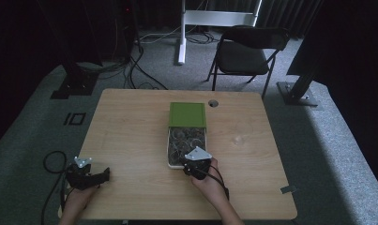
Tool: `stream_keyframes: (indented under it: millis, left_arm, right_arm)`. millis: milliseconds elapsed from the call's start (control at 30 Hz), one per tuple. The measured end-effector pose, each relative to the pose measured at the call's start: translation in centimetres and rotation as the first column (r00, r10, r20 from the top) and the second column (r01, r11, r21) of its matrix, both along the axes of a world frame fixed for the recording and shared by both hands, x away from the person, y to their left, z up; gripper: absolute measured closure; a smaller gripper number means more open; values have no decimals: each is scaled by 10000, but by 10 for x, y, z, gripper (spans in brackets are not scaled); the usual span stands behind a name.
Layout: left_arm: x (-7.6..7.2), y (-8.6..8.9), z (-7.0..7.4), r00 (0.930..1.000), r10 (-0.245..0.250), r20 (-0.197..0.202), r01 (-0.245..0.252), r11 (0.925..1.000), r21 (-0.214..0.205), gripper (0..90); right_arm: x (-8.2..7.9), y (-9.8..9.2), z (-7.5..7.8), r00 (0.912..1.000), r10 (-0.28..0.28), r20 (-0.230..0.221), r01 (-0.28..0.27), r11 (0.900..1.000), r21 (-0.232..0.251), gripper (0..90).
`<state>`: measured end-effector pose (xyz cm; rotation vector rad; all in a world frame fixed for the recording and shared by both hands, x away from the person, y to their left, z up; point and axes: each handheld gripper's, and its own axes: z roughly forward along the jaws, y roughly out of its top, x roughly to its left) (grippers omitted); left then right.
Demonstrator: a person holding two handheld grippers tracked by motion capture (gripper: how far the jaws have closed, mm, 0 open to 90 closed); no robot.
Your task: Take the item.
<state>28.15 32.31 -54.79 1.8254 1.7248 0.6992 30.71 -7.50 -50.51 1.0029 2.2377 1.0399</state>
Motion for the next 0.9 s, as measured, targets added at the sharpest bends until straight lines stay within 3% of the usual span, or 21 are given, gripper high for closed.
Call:
stream_keyframes:
  millis: [300, 367, 433, 567, 900]
  left_arm:
    - [0, 0, 0, 10000, 1, 1, -1, 10000, 0, 3]
    - [0, 0, 0, 10000, -1, 0, 1, 10000, 0, 3]
    - [0, 0, 0, 10000, -1, 0, 1, 10000, 0, 3]
    - [0, 0, 0, 10000, 1, 2, -1, 10000, -1, 3]
    - [0, 0, 0, 10000, 2, 2, -2, 10000, -2, 3]
  right_arm:
    - [5, 0, 3, 9984, -314, -462, 355, 9952, 916, 634]
    - [6, 1, 4, 9987, -373, -352, 401, 9958, 828, 641]
    - [6, 2, 4, 9989, -369, -291, 386, 9974, 607, 712]
    - [6, 0, 6, 9994, -62, -354, 77, 9990, 442, 744]
    - [3, -10, 20, 9998, 147, -146, -133, 9958, 907, 754]
